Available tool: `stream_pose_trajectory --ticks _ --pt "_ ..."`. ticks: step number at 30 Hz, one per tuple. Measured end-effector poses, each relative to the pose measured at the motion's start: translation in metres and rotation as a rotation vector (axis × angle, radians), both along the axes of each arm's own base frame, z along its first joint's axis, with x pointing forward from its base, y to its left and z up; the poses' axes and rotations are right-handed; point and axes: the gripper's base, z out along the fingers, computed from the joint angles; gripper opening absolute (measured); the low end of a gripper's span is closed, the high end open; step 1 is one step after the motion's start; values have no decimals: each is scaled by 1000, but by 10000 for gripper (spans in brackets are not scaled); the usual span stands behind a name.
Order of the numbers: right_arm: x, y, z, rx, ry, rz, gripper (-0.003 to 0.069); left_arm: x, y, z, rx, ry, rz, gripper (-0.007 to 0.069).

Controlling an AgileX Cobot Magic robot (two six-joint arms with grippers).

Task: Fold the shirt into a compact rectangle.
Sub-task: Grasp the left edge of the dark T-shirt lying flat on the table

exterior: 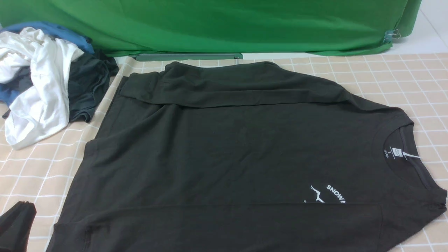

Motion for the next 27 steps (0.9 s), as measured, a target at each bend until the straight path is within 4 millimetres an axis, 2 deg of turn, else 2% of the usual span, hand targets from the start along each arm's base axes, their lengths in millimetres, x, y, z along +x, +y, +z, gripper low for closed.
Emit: stream_pose_trajectory --ticks 21,25,27 --pt "0 0 0 0 0 0 239 0 0 0 1 -4 1 20" --pt "0 0 0 0 0 0 239 1 1 5 22 -59 6 20" --pt "0 0 0 0 0 0 239 1 1 9 -24 -94 8 20"
